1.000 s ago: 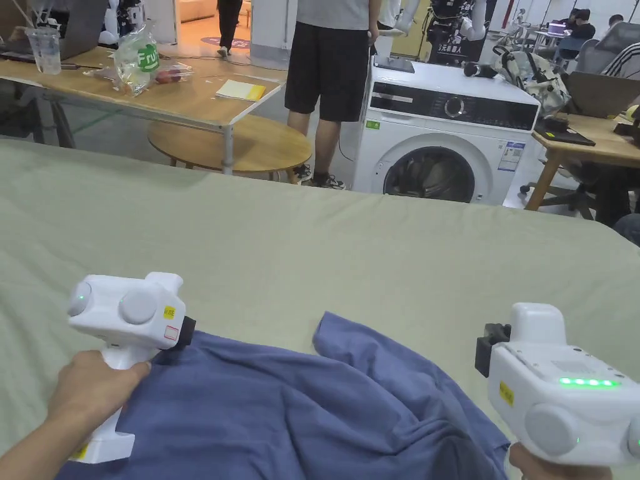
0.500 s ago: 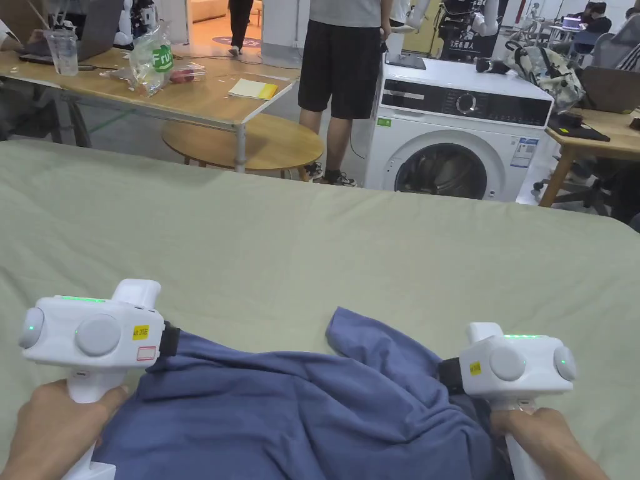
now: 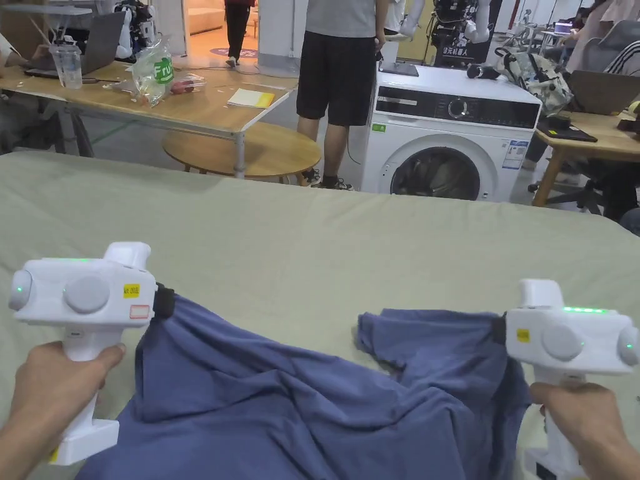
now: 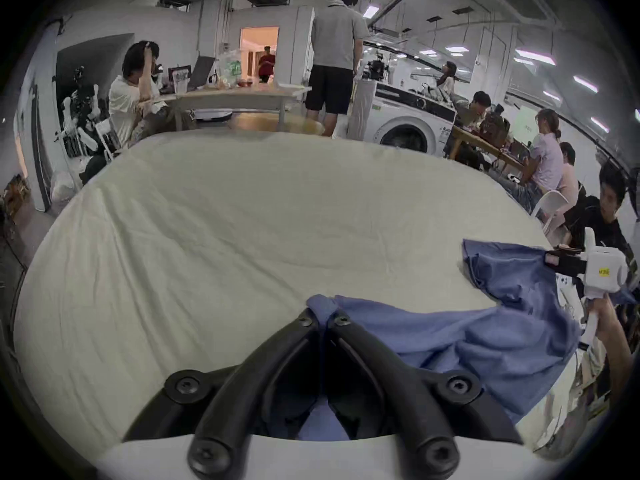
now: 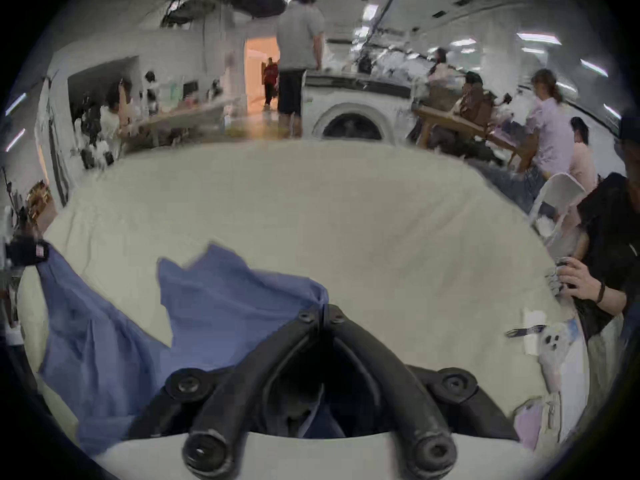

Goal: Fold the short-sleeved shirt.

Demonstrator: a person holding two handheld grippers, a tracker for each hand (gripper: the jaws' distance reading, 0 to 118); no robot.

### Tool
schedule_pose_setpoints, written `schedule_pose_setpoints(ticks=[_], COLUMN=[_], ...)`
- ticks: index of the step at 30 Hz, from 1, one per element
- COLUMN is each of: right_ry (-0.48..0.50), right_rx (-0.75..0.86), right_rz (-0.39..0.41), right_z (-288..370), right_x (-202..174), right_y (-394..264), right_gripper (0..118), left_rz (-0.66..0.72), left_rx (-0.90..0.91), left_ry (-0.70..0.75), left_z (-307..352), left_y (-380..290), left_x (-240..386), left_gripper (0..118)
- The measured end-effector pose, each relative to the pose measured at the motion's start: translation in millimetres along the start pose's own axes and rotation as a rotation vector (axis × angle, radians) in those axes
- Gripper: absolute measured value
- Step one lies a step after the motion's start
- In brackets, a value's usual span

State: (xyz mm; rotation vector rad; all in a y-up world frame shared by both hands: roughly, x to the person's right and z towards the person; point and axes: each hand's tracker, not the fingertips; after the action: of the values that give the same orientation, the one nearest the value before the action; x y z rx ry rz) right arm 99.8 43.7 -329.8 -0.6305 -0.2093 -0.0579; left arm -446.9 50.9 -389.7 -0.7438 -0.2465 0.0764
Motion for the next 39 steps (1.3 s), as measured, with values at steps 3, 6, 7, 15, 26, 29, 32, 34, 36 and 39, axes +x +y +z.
schedule_pose_setpoints(ticks=[3, 6, 7, 15, 26, 29, 32, 34, 36, 39], right_ry=[-0.002, -0.030, -0.035, -0.059, -0.085, -0.095, -0.124, -0.131, -0.160, -0.165], right_rx=[0.087, 0.150, 0.178, 0.339, 0.477, 0.515, 0.542, 0.576, 0.600, 0.617], right_rz=[-0.021, -0.007, -0.008, 0.015, 0.045, 0.051, 0.065, 0.089, 0.108, 0.096], right_z=[33, 63, 75, 137, 175, 180, 189, 194, 202, 208], right_x=[22, 34, 38, 24, 7, 3, -2, -5, -8, -6], right_y=[23, 45, 53, 113, 240, 270, 304, 325, 343, 368], right_gripper=[0, 0, 0, 0, 0, 0, 0, 0, 0, 0], left_rz=[0.027, 0.014, 0.017, 0.015, -0.035, -0.055, -0.052, -0.054, -0.052, -0.066], left_rx=[0.094, 0.124, 0.138, 0.266, 0.394, 0.450, 0.460, 0.475, 0.516, 0.516], left_ry=[-0.014, 0.007, 0.010, -0.001, 0.039, 0.051, 0.074, 0.090, 0.081, 0.104], left_z=[32, 54, 61, 113, 170, 182, 189, 196, 203, 207], left_y=[19, 40, 47, 114, 244, 274, 307, 330, 347, 371], left_x=[-6, -12, -14, -7, 2, 4, 2, 5, 8, 13], left_gripper=[0, 0, 0, 0, 0, 0, 0, 0, 0, 0])
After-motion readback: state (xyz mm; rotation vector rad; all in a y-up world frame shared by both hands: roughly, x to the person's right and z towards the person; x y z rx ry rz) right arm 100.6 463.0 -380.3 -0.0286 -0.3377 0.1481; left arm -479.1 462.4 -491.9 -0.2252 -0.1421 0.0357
